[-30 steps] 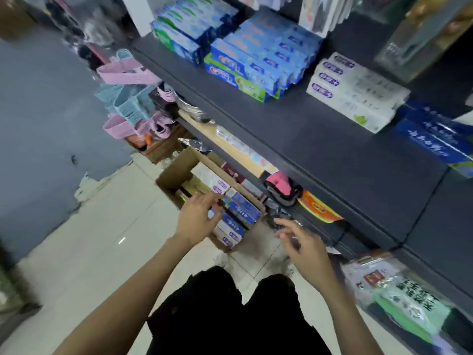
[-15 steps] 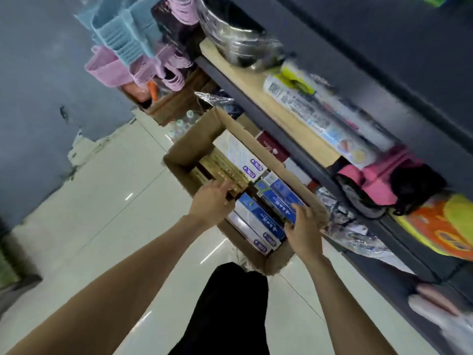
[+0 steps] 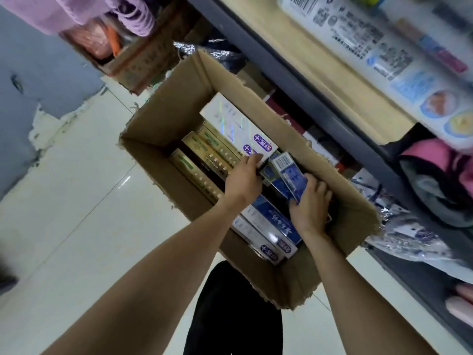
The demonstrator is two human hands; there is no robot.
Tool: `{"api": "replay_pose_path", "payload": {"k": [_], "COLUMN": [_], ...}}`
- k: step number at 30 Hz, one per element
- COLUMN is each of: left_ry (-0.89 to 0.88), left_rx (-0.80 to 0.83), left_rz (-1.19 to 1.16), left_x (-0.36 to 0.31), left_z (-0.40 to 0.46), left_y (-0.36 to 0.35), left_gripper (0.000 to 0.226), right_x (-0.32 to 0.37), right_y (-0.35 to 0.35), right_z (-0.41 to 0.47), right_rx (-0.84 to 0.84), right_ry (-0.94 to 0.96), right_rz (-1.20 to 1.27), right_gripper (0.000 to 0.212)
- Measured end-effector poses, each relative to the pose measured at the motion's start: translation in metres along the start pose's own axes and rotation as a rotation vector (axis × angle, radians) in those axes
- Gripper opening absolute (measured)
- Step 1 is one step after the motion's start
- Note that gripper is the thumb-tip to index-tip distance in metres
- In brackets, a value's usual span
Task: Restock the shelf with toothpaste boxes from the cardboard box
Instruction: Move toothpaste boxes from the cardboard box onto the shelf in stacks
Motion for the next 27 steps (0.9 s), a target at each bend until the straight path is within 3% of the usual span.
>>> {"api": "replay_pose_path", "payload": {"k": [4, 8, 11, 13, 16, 18, 23, 27], "left_ry": [-0.054, -0.278, -0.403, -0.43, -0.457, -0.447, -0.491, -0.555], "left_rx": [-0.082, 0.086, 0.155, 0.143, 0.129, 0.092, 0.083, 0.022], "left_rz": [0.063, 0.445, 0.656, 0.773, 0.87, 0.868, 0.94, 0.91], "left_x": [0.005, -0.009, -0.021, -0.025, -0.028, -0.03, -0.035, -0.03], "left_z": [0.0, 0.007, 0.016, 0.019, 0.02, 0.022, 0.023, 0.0], "left_y": [0.001, -0.022, -0.041, -0.048, -0.056, -0.055, -0.053, -0.055], "left_gripper": [0.044, 0.051, 0.065, 0.068, 0.066, 0.068, 0.063, 0.052], "right_x": [0.005, -0.004, -0.014, -0.018, -0.023, -0.029, -0.031, -0.033], "right_y": [0.033, 0.06, 0.063, 0.062, 0.065, 0.068, 0.073, 0.066], "right_z": [-0.031, -0.09, -0.111, -0.117, -0.118, -0.116, -0.119, -0.123], "right_rx": [0.283, 0.569, 0.64, 0.644, 0.566, 0.481, 0.366, 0.355], "right_ry": [0.071, -0.243, -0.382, -0.413, -0.382, -0.341, -0.229, -0.245], "right_rz": [0.513, 1.15, 1.387, 1.42, 1.367, 1.35, 1.366, 1.318], "right_gripper": [0.054, 0.035, 0.054, 0.071, 0.114, 0.126, 0.115, 0.106]}}
Point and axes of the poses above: each hand's wrist, its own z-axis towards the middle knuckle, its own y-axis out of the back of the hand, x = y × z, the point moved 5 cm from there along z, towards the middle knuckle, and after that the axes turned 5 degrees about x, right-handed, at the moved point
